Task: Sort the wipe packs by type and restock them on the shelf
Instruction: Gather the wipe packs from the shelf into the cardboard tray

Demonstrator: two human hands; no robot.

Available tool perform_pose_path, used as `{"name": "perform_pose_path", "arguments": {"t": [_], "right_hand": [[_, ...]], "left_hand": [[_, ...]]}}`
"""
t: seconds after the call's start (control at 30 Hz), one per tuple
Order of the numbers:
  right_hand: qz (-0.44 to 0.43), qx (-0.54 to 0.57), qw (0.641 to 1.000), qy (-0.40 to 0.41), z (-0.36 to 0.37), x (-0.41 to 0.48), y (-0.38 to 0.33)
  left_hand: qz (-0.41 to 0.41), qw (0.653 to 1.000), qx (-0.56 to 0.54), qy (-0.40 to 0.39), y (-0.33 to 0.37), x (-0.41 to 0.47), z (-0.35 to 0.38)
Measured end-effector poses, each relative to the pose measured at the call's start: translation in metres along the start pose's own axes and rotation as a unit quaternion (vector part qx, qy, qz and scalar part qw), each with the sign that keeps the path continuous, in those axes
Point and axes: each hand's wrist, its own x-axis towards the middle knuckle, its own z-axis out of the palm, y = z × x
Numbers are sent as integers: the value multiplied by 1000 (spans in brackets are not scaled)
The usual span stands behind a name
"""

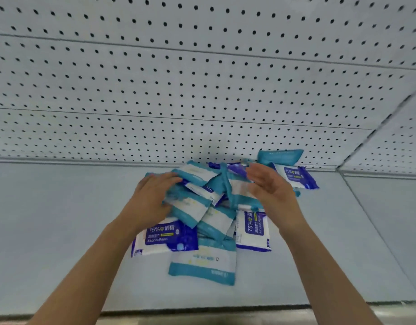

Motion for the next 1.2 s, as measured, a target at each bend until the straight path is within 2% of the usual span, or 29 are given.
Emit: {"name": "perform_pose_path", "arguments": {"t": [0.03,0.1,0.23,0.33,0.43,0.53,0.6,0.67,0.7,0.83,0.97,1.03,1.13,1.2], "right_hand": [[-11,-18,1000,10,-3,0,1],[-25,-64,997,36,-12,4,2],[-6,-153,985,80,-31,28,3],[53,-212,973,67,-33,47,1],[98,-327,939,27,-31,63,5],[105,-398,911,22,-33,73,13],[106,-394,913,19,-34,79,15],[110,-364,925,9,-36,83,14],[115,-339,934,6,-38,85,13],[138,-178,974,-8,-50,82,11],[133,-136,981,-36,-67,85,19],[122,-157,978,-59,-73,88,18],[72,-207,970,-106,-70,94,9],[53,-241,956,-159,-63,99,-1]], "left_hand": [[20,999,41,-29,-10,9,0],[30,996,57,-61,-19,23,-3],[22,996,62,-64,-23,35,-13],[18,997,74,-34,-22,35,-21],[-24,997,71,30,-21,33,-36],[-91,991,-71,69,-13,32,-55],[-111,967,-221,66,2,35,-65],[-108,950,-293,25,17,44,-68],[-97,952,-289,-8,22,52,-67],[-41,972,-141,-184,41,90,-54],[-13,950,-28,-310,49,114,-42],[-11,938,40,-344,47,121,-40],[4,929,136,-344,49,124,-49],[-8,927,140,-348,49,126,-55]]}}
